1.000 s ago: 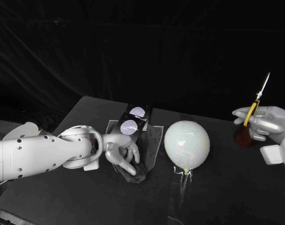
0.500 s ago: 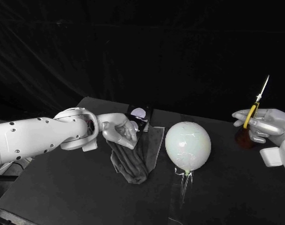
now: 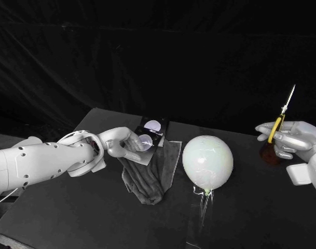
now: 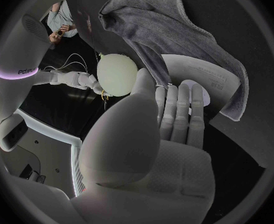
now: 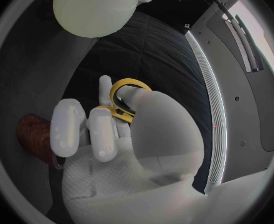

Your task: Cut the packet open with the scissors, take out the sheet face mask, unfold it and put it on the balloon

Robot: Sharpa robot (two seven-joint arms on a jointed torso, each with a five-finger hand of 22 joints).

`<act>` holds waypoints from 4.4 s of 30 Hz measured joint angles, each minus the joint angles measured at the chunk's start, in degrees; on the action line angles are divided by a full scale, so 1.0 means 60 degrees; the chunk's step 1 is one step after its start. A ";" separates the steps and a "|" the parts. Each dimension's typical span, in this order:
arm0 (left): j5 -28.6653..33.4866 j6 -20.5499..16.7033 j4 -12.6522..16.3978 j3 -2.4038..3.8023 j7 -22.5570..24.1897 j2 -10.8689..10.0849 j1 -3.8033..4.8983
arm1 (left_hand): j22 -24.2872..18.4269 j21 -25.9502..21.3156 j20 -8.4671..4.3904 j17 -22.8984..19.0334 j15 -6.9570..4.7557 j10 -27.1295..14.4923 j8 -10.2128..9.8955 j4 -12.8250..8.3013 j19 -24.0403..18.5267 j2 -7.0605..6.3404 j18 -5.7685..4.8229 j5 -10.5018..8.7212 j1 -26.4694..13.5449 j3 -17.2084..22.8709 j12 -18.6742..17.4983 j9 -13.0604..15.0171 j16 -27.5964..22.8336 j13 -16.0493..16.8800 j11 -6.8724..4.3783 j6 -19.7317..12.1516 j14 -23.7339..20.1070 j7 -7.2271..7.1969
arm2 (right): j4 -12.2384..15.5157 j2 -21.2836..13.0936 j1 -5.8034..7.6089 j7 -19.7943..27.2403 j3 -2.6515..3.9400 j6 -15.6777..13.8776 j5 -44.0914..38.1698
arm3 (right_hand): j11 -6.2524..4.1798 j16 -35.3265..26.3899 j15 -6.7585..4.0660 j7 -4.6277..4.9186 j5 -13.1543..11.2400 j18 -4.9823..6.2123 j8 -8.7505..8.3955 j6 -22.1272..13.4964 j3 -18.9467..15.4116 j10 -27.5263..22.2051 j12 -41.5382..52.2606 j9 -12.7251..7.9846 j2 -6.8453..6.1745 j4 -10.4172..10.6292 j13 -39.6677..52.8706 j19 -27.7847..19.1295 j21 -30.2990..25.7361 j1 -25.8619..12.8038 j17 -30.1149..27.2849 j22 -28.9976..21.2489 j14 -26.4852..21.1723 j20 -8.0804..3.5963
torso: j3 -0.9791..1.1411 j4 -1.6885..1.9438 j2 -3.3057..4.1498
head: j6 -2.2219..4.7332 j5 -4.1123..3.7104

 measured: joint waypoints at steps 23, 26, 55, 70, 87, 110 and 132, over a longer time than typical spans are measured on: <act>-0.1502 -0.1786 -0.0477 -0.0163 -0.0013 0.0464 -0.0550 | -0.2201 -0.3578 0.0104 -0.2787 -0.0521 -0.3480 -0.1216 0.0116 -0.3080 -0.1561 -0.0321 0.0000 -0.0621 -0.1235 -0.2780 -0.0591 -0.3771 -0.1278 -0.0825 -0.2159 -0.4167 -0.0368 | 0.0016 -0.0031 -0.0022 -0.0010 0.0002 0.0000 -0.0154 | 0.0000 0.0000 0.0014 -0.0034 -0.0012 -0.0046 0.0035 0.0034 0.0000 0.0000 0.0025 -0.0005 -0.0039 0.0000 0.0013 0.0000 -0.0003 0.0037 -0.0008 -0.0006 0.0014 0.0000 | 0.0003 -0.0018 -0.0007 | -0.0045 0.0026; -0.1748 -0.1869 -0.0526 -0.0186 -0.0119 0.0559 -0.0554 | -0.2445 -0.3970 0.0053 -0.3026 -0.0612 -0.4021 -0.1278 0.0115 -0.4096 -0.1570 -0.0320 0.0000 -0.0611 -0.1235 -0.2871 -0.0649 -0.3969 -0.1316 -0.1016 -0.2405 -0.4714 -0.0496 | 0.0022 -0.0033 -0.0024 -0.0013 0.0002 0.0000 -0.0163 | 0.0000 0.0000 0.0015 -0.0034 -0.0013 -0.0046 0.0035 0.0034 0.0000 0.0000 0.0024 -0.0002 -0.0039 0.0000 0.0013 0.0000 -0.0005 0.0037 -0.0008 -0.0005 0.0014 0.0000 | 0.0000 -0.0020 -0.0007 | -0.0045 0.0015; -0.3206 -0.1963 -0.1165 -0.0213 -0.1359 0.1342 -0.0559 | -0.2753 -0.4446 -0.0276 -0.3828 -0.0857 -0.7195 -0.2276 0.0101 -0.5488 -0.1749 -0.0467 0.0000 -0.1295 -0.1406 -0.3086 -0.1426 -0.4335 -0.1509 -0.1452 -0.5554 -0.6608 -0.1023 | 0.0033 -0.0036 -0.0049 -0.0031 0.0000 0.0007 -0.0199 | -0.0001 0.0000 0.0017 -0.0027 -0.0015 -0.0050 0.0017 0.0027 -0.0020 0.0000 0.0019 -0.0005 -0.0038 -0.0020 0.0012 0.0000 -0.0007 0.0038 -0.0016 -0.0007 0.0016 0.0000 | -0.0006 -0.0018 -0.0004 | 0.0050 -0.0030; -0.3359 -0.1222 -0.1287 -0.0167 -0.1845 0.1473 -0.0523 | -0.2752 -0.4446 -0.0275 -0.3690 -0.0740 -0.6747 -0.2237 0.0102 -0.5487 -0.1718 -0.0467 0.0000 -0.1642 -0.1404 -0.3030 -0.1316 -0.4234 -0.1456 -0.1006 -0.5207 -0.6313 -0.0474 | 0.0062 -0.0074 -0.0057 -0.0032 0.0000 0.0017 -0.0203 | 0.0000 0.0000 0.0017 0.0000 -0.0018 -0.0052 0.0036 0.0000 -0.0028 0.0001 0.0009 0.0009 0.0004 -0.0027 0.0029 0.0000 -0.0007 0.0080 0.0002 0.0000 0.0017 0.0000 | -0.0002 -0.0016 -0.0009 | 0.0012 -0.0072; -0.3356 -0.0683 -0.1231 -0.0112 -0.2389 0.1497 -0.0475 | -0.2678 -0.4378 -0.0238 -0.3329 -0.0270 -0.5987 -0.1982 0.0139 -0.5140 -0.1743 -0.0468 -0.0002 -0.1820 -0.1303 -0.2831 -0.1106 -0.3954 -0.1349 -0.0354 -0.4463 -0.5470 0.0048 | 0.0088 -0.0100 -0.0065 -0.0032 0.0001 0.0022 -0.0205 | -0.0001 0.0000 0.0019 -0.0033 0.0025 -0.0052 -0.0003 0.0033 -0.0028 0.0001 0.0016 0.0005 0.0002 -0.0027 0.0047 0.0000 -0.0008 0.0078 -0.0007 -0.0008 0.0017 0.0000 | 0.0003 -0.0014 -0.0015 | -0.0076 -0.0101; -0.3324 -0.0326 -0.1127 -0.0066 -0.2789 0.1512 -0.0428 | -0.2612 -0.4232 -0.0171 -0.3181 -0.0062 -0.5352 -0.1731 0.0131 -0.4900 -0.1643 -0.0306 0.0022 -0.1675 -0.0505 -0.2760 -0.0903 -0.3828 -0.1327 -0.0178 -0.3697 -0.5044 0.0101 | 0.0232 -0.0166 -0.0071 -0.0024 0.0001 0.0035 -0.0200 | -0.0001 0.0000 0.0020 -0.0015 0.0022 -0.0054 0.0034 0.0015 -0.0029 0.0001 0.0005 0.0013 0.0000 -0.0027 0.0053 0.0000 -0.0008 0.0076 -0.0009 0.0000 0.0019 0.0000 | 0.0006 -0.0013 -0.0017 | -0.0141 -0.0137; -0.3312 -0.0336 -0.0829 -0.0015 -0.2606 0.1377 -0.0417 | -0.2519 -0.4030 -0.0119 -0.2766 -0.0057 -0.3433 -0.1006 0.0094 -0.4374 -0.0768 0.0017 0.0029 -0.0841 0.0766 -0.2587 -0.0333 -0.3335 -0.1237 -0.0189 -0.1780 -0.3239 0.0290 | 0.0235 -0.0182 -0.0075 -0.0022 0.0001 0.0037 -0.0199 | -0.0001 0.0000 0.0021 -0.0034 0.0021 -0.0055 -0.0008 0.0034 -0.0029 0.0001 0.0017 0.0006 -0.0001 -0.0027 0.0047 0.0000 -0.0008 0.0076 -0.0017 -0.0004 0.0020 0.0000 | 0.0003 -0.0004 -0.0015 | -0.0159 -0.0125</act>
